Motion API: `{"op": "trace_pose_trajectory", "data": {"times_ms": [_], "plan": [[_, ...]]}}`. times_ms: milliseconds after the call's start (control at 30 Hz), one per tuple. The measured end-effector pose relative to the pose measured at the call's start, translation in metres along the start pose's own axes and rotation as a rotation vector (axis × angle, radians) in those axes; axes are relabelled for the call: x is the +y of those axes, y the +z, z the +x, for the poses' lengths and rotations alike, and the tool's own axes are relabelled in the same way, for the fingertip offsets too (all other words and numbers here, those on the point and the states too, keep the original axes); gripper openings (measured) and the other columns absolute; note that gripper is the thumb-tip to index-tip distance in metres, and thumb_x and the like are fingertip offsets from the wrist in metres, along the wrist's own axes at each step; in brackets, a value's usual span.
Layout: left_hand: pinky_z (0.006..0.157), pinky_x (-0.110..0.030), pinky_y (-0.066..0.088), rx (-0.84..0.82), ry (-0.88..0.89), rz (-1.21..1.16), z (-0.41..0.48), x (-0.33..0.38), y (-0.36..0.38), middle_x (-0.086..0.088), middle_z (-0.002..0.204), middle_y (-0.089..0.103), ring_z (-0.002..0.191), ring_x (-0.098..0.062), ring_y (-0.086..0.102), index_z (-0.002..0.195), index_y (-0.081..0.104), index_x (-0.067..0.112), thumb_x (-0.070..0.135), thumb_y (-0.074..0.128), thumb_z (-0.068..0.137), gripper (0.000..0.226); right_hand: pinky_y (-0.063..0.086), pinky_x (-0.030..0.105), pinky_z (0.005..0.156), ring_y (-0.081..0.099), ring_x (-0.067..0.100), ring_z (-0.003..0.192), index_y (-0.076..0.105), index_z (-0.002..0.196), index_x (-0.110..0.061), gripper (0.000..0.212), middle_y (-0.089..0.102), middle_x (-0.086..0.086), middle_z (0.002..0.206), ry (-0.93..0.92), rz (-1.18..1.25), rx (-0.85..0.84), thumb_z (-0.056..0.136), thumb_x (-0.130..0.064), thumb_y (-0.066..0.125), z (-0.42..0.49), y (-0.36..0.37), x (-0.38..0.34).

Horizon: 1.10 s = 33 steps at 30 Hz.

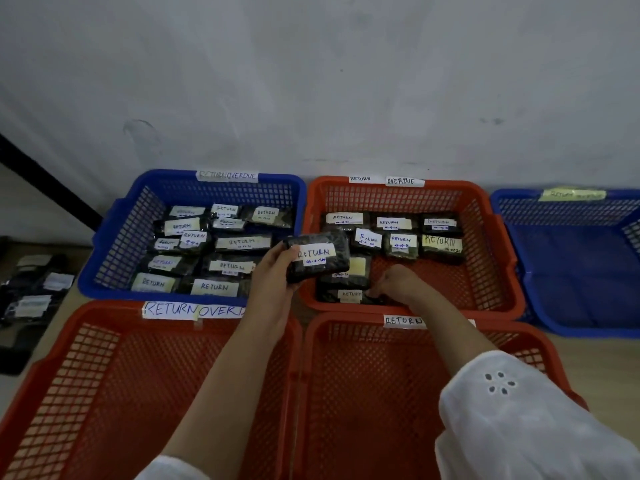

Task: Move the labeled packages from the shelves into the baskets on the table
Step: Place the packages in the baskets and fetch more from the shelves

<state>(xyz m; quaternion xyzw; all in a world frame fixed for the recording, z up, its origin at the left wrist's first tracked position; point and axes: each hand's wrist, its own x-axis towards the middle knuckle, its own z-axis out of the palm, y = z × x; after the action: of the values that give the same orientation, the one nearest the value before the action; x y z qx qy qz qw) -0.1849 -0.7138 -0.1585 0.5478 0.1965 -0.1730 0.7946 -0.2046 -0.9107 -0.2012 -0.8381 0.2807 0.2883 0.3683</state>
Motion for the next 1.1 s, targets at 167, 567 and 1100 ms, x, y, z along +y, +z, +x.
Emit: {"op": "trace_pose_trajectory", "data": {"times_ms": [167,567,1100], "plan": [[0.062,-0.02,0.054,-0.045,0.004,0.059,0.005,-0.002,0.0,-0.001,0.095,0.071,0.084,-0.009,0.068,0.098,0.065,0.02,0.015,0.057,0.092,0.011,0.045,0.027,0.068,0.06,0.023,0.084,0.05,0.063,-0.009,0.038,0.059,0.01,0.087,0.03,-0.17,0.075,0.077,-0.031,0.077,0.005,0.005,-0.001],[0.067,-0.022,0.056,-0.229,0.055,0.327,0.01,-0.013,0.032,0.002,0.102,0.068,0.09,-0.008,0.066,0.109,0.06,0.019,0.019,0.059,0.091,0.018,0.056,0.034,0.077,0.07,0.018,0.097,0.059,0.121,-0.02,0.049,0.071,0.0,0.109,-0.339,0.902,-0.13,0.084,-0.053,0.058,-0.028,-0.015,-0.003],[0.105,-0.046,0.035,0.154,0.427,1.24,0.035,-0.038,0.024,-0.011,0.15,0.023,0.133,-0.029,0.029,0.15,0.017,0.019,0.011,0.044,0.096,0.061,0.038,0.042,0.102,0.043,0.035,0.126,0.032,0.141,0.001,0.059,0.042,0.019,0.142,0.153,0.555,0.214,0.092,-0.015,0.06,0.0,-0.025,0.027]]}}
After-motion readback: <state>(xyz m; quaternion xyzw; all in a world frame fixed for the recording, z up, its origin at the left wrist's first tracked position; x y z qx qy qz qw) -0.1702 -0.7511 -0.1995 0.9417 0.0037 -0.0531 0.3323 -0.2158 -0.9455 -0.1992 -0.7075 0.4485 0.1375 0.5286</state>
